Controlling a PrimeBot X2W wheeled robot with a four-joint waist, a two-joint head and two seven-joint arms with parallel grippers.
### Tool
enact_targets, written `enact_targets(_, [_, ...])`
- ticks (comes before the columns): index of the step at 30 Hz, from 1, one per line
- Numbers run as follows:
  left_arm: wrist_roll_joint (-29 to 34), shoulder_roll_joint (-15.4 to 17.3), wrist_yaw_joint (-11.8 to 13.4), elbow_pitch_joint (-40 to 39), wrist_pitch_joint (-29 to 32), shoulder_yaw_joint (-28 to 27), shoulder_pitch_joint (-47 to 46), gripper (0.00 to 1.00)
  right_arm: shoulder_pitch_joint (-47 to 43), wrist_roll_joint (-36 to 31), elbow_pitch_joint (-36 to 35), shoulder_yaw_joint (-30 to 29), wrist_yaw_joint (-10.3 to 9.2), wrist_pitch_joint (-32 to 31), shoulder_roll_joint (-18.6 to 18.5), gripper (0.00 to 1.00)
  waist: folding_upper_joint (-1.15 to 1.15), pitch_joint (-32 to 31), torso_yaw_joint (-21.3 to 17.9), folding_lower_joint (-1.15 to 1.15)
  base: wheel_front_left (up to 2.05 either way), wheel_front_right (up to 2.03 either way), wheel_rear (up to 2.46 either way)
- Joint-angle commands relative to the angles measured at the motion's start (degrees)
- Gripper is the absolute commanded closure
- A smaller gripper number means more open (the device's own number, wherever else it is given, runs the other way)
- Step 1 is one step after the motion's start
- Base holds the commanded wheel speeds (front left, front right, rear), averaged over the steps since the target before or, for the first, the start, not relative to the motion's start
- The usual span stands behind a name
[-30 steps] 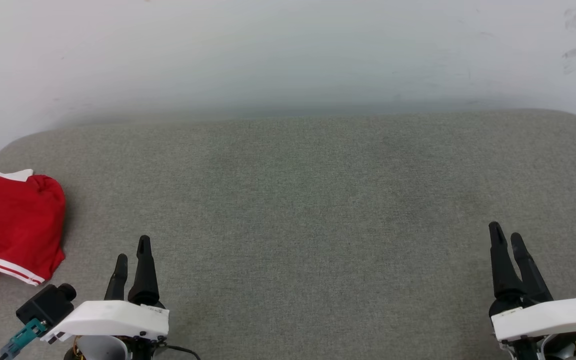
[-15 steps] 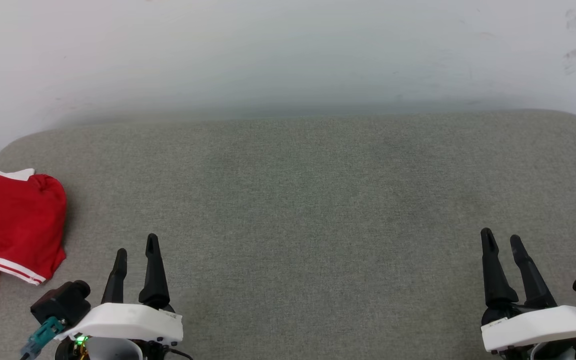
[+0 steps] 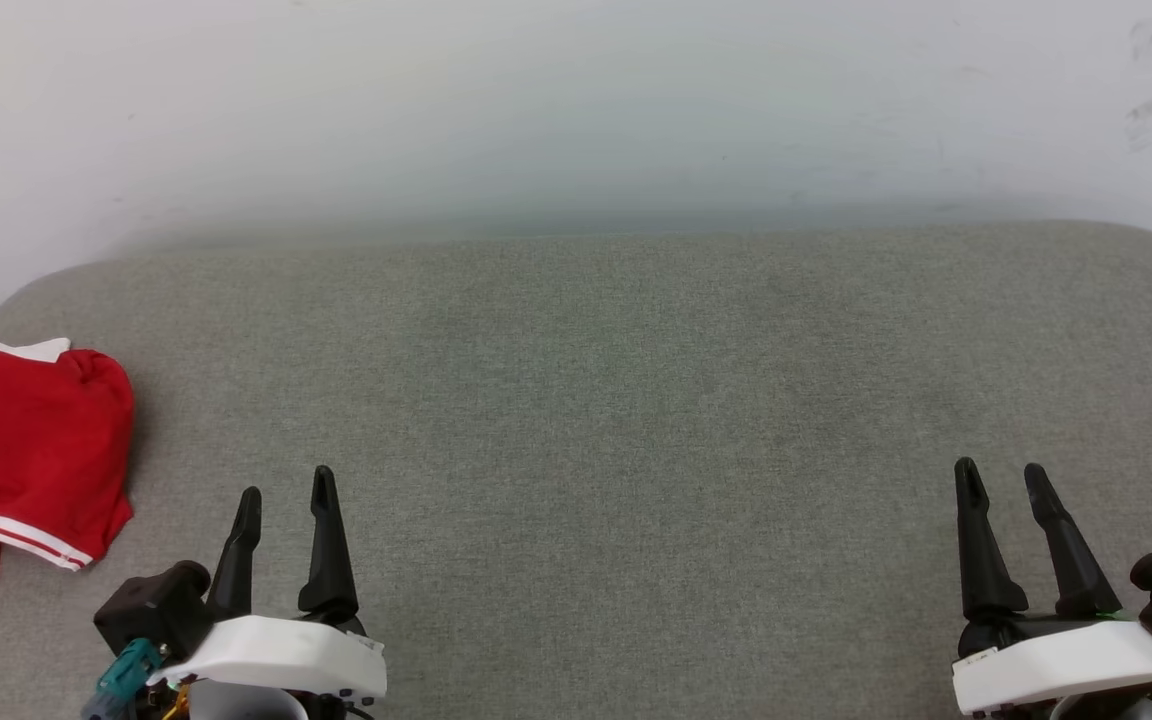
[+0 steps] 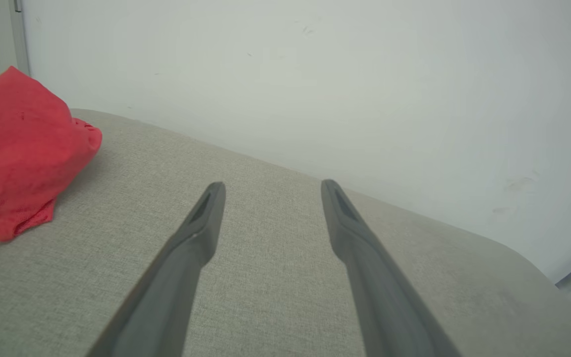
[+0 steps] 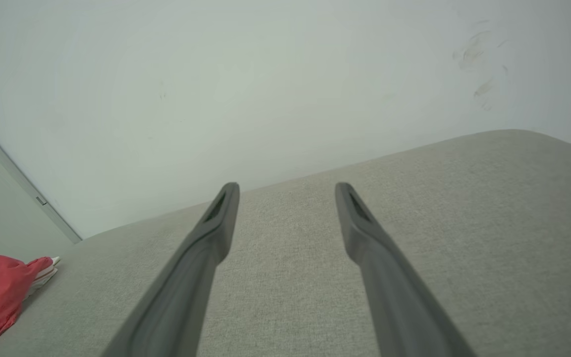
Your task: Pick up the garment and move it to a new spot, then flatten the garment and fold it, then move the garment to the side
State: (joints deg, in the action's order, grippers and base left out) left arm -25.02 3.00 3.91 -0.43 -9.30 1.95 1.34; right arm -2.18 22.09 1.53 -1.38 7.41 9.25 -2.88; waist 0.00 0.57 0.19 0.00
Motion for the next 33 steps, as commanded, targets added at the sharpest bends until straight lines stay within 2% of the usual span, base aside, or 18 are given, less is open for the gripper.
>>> enact_targets(1, [1.7,0.3,-0.2,-0.8,-0.6,0.3,0.1,0.0,-0.2,-1.6,-1.0,0.1,0.11,0.6,0.0,0.0,0.0,0.0,0.0,0.0,0.0,0.0,0.0])
enact_targets(19, [11.3,0.2,-0.1,-1.2,-2.9,1.3,1.8,0.0,-2.0,-9.4,-3.1,0.3,0.12,2.9,0.0,0.0,0.0,-0.2,0.0,0.0,0.0,0.0,0.0])
enact_targets(33, [16.3,0.0,-1.2,-0.6,-4.4,1.2,2.6,0.0,-3.1,-13.3,-3.6,1.2,0.08,4.5,0.0,0.0,0.0,0.0,0.1,0.0,0.0,0.0,0.0])
